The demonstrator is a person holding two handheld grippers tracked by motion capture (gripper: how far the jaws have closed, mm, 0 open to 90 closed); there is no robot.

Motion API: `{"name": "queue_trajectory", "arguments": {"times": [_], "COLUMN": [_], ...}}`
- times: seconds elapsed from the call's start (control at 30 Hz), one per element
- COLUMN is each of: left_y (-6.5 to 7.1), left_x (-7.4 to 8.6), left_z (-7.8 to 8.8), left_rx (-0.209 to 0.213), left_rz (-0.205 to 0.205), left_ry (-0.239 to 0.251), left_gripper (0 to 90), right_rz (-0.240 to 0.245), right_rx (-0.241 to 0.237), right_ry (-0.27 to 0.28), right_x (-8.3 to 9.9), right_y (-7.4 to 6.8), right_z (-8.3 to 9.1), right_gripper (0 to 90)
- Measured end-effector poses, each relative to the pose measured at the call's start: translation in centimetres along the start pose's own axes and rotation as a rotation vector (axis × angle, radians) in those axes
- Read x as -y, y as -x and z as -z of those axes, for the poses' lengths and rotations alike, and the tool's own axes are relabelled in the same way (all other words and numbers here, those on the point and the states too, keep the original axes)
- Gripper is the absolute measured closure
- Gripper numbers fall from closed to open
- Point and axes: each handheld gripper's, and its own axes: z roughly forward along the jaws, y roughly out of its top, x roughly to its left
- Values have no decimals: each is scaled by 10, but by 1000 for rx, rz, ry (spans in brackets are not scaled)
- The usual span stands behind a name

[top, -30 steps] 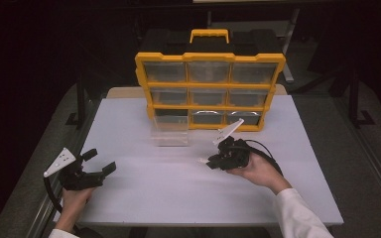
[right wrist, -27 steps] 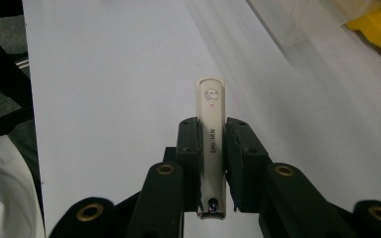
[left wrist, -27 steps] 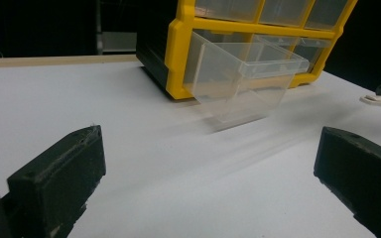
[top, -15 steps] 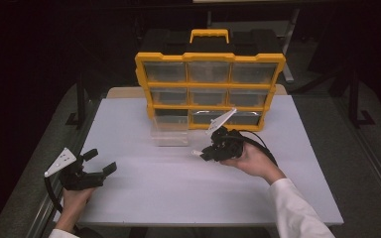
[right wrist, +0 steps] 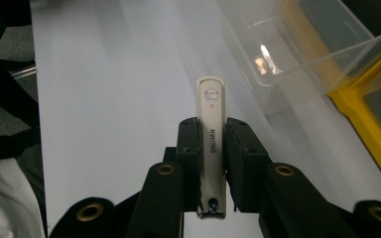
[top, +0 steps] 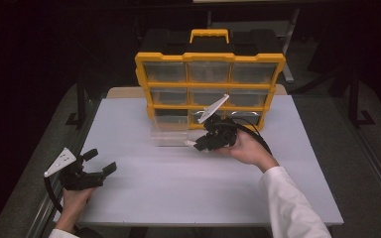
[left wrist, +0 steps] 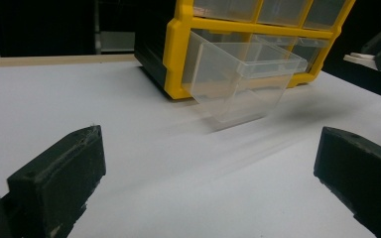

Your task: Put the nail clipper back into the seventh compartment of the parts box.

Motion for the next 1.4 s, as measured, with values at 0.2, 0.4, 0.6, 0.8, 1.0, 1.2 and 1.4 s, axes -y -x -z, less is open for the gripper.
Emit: {"name": "queue_trajectory", "arguments": {"times": [0.2, 0.4, 0.6, 0.8, 1.0, 1.2, 1.4], "left_y": [-1, -1, -1, 0, 0, 0, 0], "left_x": [0, 0, 0, 0, 0, 0, 0], "left_z": [1, 1, 1, 0, 0, -1, -1], "left_rx": [-4, -8, -10, -4, -2, 2, 6], "left_rz": [7, 8, 4, 4, 0, -1, -4], "left_ry": [5, 6, 4, 4, 1, -4, -7], "left_gripper": [0, 0, 0, 0, 0, 0, 0], "right_rz": [0, 4, 12, 18, 22, 33, 45], "right_rx": [3, 7, 11, 12, 29, 35, 54], "right_ry": [-2, -2, -5, -18, -35, -41, -59], "right_x": [-8, -21, -35, -46, -57, -70, -84], "right_y": [5, 10, 14, 17, 20, 21, 23], "right_z": [1, 0, -3, -10, -19, -24, -30], "right_gripper": [758, 758, 758, 758, 758, 758, 758]}}
